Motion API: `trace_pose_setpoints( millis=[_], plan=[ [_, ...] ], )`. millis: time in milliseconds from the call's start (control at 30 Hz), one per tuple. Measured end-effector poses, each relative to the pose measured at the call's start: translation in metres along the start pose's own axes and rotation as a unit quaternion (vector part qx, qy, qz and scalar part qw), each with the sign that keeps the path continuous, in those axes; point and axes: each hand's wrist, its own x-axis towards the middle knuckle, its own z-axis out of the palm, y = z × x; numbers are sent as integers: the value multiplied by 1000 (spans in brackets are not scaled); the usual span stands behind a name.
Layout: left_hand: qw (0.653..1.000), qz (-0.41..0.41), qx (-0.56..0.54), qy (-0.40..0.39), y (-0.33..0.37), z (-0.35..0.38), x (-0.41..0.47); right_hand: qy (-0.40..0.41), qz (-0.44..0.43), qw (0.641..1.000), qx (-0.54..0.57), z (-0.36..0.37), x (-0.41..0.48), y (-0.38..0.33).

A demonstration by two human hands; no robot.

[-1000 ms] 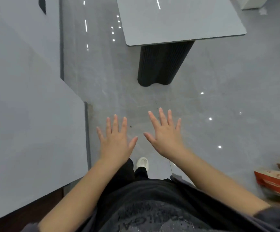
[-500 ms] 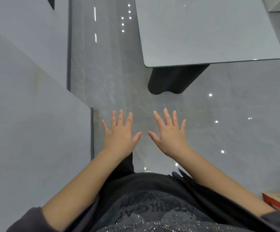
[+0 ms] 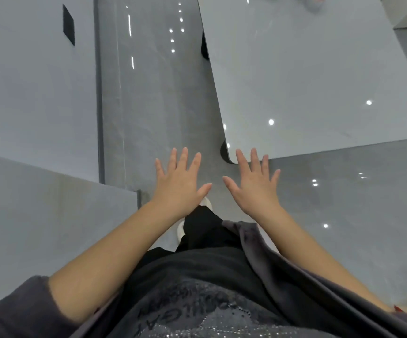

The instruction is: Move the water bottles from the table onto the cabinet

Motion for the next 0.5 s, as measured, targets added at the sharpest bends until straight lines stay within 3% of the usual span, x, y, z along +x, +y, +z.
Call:
trace_pose_setpoints(
  millis=[500],
  plan=[
    [999,15,25,-43,-74,-127,216,-12,20,1000,13,-85,227,-81]
  ],
)
